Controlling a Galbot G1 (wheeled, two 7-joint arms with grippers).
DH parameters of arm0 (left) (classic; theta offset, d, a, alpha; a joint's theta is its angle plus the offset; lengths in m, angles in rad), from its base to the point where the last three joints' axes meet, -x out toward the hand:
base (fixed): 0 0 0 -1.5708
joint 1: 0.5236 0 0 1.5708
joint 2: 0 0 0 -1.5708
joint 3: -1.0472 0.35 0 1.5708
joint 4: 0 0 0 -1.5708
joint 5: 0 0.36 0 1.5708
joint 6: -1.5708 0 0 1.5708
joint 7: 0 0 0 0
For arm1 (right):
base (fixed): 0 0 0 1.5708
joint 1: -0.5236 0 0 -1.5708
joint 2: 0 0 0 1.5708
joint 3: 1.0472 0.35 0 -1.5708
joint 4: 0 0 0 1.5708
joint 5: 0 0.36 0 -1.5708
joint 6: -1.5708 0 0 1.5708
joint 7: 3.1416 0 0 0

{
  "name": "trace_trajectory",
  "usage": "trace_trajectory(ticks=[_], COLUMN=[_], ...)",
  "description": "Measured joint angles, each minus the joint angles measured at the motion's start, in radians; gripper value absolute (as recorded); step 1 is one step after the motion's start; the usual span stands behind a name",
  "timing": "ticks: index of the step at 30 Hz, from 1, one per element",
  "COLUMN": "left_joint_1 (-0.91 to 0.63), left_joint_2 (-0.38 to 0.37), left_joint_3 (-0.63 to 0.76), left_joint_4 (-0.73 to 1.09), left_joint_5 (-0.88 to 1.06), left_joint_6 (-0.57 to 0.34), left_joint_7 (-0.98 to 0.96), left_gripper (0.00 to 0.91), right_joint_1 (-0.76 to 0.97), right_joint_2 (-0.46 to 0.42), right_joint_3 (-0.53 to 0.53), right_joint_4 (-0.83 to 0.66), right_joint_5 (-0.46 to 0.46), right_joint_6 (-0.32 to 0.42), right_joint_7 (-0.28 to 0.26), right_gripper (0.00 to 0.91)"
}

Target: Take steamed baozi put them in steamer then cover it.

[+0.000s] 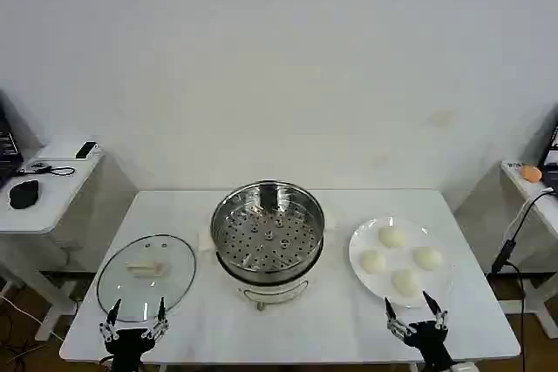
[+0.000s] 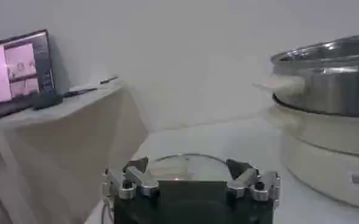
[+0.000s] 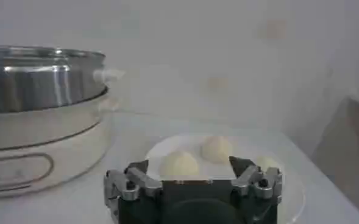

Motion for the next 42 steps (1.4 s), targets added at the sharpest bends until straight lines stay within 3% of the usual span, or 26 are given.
trace_trajectory(ticks=[7,13,19,25,30,37,42], left_joint_1=[-0.014,-0.014,-0.014,-0.018,-0.018,-0.035,-0.049], left_joint_2=[0.001,-0.002,-0.012,-0.024,-0.027,-0.031,-0.027], left_joint_3=[-0.016,-0.020,-0.024,-0.032,-0.035,-0.039,-0.044], left_joint_4=[-0.019,-0.047,-0.072,-0.091,-0.098,-0.104,-0.104], left_joint_5=[-0.011,0.006,0.043,0.074,0.092,0.104,0.105], left_joint_6=[0.034,0.091,0.123,0.147,0.159,0.177,0.186], left_joint_7=[-0.021,-0.033,-0.010,0.007,0.015,0.019,0.024], left_gripper=[0.907,0.907,0.907,0.907,0.907,0.907,0.907], right_joint_1=[0.103,0.216,0.381,0.627,0.898,1.231,1.384], right_joint_2=[-0.115,-0.272,-0.443,-0.598,-0.669,-0.692,-0.685], right_joint_3=[0.060,0.070,-0.019,-0.233,-0.509,-0.867,-1.060], right_joint_4=[-0.012,-0.094,-0.215,-0.346,-0.468,-0.621,-0.702], right_joint_5=[-0.025,-0.090,-0.203,-0.312,-0.369,-0.412,-0.417], right_joint_6=[-0.134,-0.224,-0.247,-0.216,-0.170,-0.113,-0.102], right_joint_7=[-0.095,-0.234,-0.396,-0.576,-0.694,-0.815,-0.856], right_gripper=[0.907,0.907,0.907,0.907,0.907,0.907,0.907])
